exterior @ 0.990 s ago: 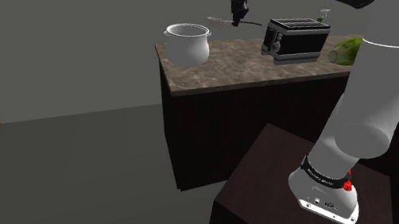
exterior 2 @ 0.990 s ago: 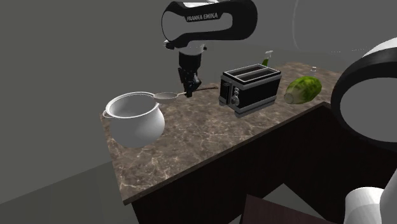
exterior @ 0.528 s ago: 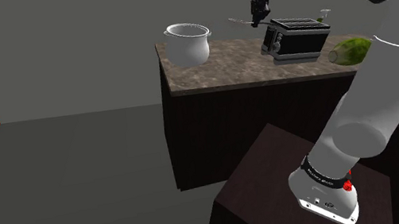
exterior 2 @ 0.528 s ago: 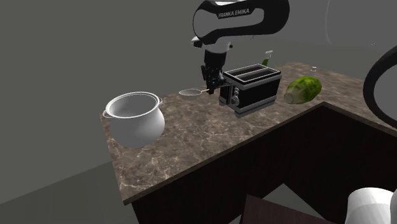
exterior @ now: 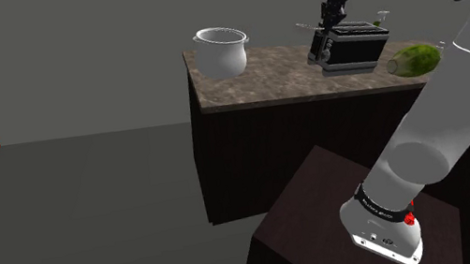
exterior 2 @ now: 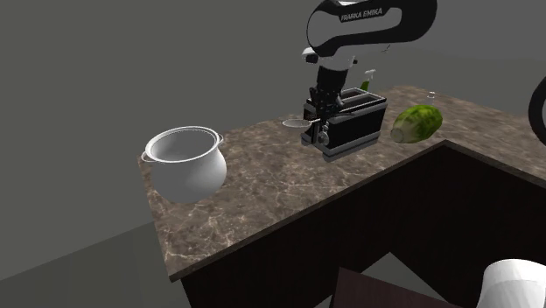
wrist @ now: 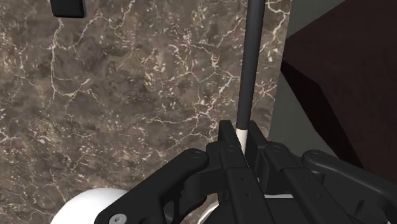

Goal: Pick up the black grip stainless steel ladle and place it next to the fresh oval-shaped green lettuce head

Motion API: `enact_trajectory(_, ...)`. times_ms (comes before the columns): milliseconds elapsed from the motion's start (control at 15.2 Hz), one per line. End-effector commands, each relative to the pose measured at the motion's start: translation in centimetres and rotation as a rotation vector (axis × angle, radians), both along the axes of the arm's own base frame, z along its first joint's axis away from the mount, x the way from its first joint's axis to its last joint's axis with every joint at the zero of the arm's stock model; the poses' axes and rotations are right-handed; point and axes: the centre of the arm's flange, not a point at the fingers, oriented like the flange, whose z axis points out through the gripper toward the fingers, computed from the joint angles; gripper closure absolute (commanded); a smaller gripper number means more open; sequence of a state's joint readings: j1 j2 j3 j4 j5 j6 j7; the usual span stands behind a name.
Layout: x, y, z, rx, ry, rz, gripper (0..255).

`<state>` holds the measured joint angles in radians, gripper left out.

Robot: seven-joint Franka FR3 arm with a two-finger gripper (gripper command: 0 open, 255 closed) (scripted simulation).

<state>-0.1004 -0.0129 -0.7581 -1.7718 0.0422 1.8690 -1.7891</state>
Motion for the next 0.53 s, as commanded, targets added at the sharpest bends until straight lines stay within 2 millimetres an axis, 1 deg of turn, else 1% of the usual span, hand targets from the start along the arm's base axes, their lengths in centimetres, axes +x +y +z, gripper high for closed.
enact_trajectory(0, -2.3, -2.1, 0.2, 0.0, 0.0, 0.001, 255)
enact_trajectory(462, -9.6, -7.8, 0.2, 0.0, 0.0, 0.001, 255)
